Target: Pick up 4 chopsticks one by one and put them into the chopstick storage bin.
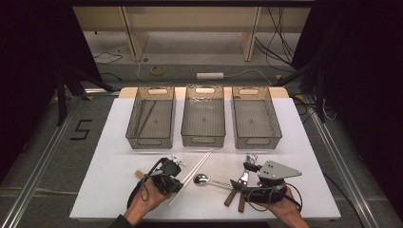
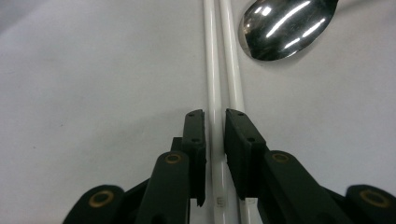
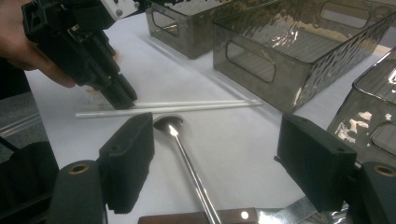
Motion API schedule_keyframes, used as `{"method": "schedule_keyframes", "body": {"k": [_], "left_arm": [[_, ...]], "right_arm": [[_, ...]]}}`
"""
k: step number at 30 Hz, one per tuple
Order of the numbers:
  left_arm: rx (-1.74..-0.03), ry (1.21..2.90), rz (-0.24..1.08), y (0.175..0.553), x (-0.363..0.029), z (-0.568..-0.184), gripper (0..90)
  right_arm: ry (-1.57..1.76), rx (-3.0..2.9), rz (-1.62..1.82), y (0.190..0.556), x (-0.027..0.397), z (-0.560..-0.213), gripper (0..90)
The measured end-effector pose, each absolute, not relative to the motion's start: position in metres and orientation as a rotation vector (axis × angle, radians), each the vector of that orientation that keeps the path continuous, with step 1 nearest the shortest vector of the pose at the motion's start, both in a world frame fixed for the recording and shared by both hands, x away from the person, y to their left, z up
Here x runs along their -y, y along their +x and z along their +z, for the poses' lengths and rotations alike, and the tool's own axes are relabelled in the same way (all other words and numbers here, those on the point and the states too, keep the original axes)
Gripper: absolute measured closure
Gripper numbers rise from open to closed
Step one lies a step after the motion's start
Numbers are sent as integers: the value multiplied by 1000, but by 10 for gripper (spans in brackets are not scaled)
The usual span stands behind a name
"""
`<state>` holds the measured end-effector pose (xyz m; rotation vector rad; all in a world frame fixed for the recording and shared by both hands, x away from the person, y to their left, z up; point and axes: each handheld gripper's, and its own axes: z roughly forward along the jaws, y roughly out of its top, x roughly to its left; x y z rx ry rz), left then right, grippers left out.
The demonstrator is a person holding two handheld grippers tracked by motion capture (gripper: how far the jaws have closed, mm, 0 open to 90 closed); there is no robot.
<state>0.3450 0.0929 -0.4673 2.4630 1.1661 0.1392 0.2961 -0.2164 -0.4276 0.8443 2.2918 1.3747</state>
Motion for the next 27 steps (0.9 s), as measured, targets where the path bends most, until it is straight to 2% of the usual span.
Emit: {"method": "schedule_keyframes", "body": {"k": [7, 27], "left_arm": [[-1179, 2469, 191, 341, -89, -468, 804], [-1204, 2454, 176, 342, -89, -468, 833]], "right_arm": [[842, -2294, 1372, 296, 216, -428, 285], [843, -2295, 1374, 296, 216, -428, 286]]}}
